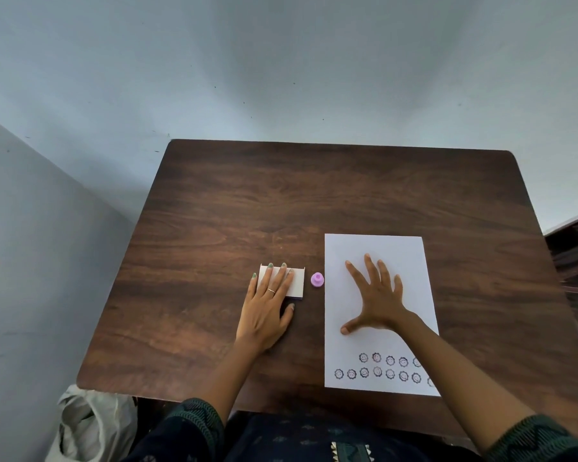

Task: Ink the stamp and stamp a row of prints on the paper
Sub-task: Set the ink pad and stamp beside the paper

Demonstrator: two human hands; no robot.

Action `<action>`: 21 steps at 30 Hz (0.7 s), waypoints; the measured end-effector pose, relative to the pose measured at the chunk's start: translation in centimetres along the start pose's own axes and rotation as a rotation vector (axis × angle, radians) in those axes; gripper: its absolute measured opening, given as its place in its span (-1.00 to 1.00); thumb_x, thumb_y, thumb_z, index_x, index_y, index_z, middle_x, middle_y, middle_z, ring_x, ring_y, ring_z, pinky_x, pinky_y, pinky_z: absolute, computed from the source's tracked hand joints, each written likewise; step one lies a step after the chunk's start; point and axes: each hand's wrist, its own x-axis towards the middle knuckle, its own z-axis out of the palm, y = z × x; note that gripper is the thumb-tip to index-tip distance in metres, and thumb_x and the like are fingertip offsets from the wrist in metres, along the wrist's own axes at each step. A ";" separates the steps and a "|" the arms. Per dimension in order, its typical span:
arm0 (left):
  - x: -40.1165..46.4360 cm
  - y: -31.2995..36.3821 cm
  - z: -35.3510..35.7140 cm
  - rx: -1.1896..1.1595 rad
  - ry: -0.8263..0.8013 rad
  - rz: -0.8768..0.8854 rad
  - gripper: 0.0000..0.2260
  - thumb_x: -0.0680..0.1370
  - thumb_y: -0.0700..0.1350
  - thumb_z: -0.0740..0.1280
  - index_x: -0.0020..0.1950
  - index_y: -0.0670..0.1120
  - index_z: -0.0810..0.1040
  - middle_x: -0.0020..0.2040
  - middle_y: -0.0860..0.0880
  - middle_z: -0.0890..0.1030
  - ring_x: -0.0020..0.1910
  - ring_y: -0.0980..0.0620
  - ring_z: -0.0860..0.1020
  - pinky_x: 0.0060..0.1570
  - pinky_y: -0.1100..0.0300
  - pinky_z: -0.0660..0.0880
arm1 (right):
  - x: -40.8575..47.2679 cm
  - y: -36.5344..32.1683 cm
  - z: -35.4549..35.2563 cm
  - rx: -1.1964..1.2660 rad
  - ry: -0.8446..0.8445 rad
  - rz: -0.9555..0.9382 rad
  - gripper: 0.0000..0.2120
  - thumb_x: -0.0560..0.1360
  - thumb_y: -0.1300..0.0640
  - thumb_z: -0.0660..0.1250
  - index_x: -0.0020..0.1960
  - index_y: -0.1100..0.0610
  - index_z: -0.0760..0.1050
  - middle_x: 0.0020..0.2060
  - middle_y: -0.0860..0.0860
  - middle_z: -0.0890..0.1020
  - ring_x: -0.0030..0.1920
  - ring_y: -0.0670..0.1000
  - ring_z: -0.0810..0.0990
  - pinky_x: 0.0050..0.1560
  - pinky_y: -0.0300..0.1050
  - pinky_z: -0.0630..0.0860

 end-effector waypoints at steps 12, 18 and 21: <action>0.9 1.5 -1.1 -0.054 0.102 0.005 -0.41 0.56 0.20 -0.02 0.54 0.02 -0.06 0.56 0.05 -0.05 0.53 0.05 -0.16 0.48 0.01 -0.25 | -0.5 -0.5 -0.2 0.037 0.122 -0.005 0.17 0.06 -0.58 0.19 0.46 -0.17 -0.29 0.53 0.01 -0.26 0.51 0.15 -0.29 0.44 0.28 -0.25; 3.1 2.0 -3.0 0.021 0.164 0.047 -0.42 0.58 0.20 -0.05 0.54 -0.01 -0.02 0.55 0.05 -0.03 0.53 0.02 -0.14 0.47 0.04 -0.27 | -1.3 -1.7 -1.7 0.007 0.382 -0.099 -0.09 0.29 -0.53 -0.17 0.50 -0.05 -0.08 0.54 0.03 -0.06 0.53 0.14 -0.10 0.46 0.23 -0.17; 5.0 2.2 -4.9 0.069 0.184 0.080 -0.42 0.57 0.21 -0.06 0.53 -0.02 0.00 0.54 0.03 -0.02 0.54 -0.02 -0.08 0.48 0.00 -0.22 | -1.2 -3.0 -4.1 0.014 0.513 -0.133 -0.21 0.40 -0.41 -0.05 0.49 0.02 0.08 0.52 0.07 0.12 0.51 0.15 0.08 0.47 0.21 -0.03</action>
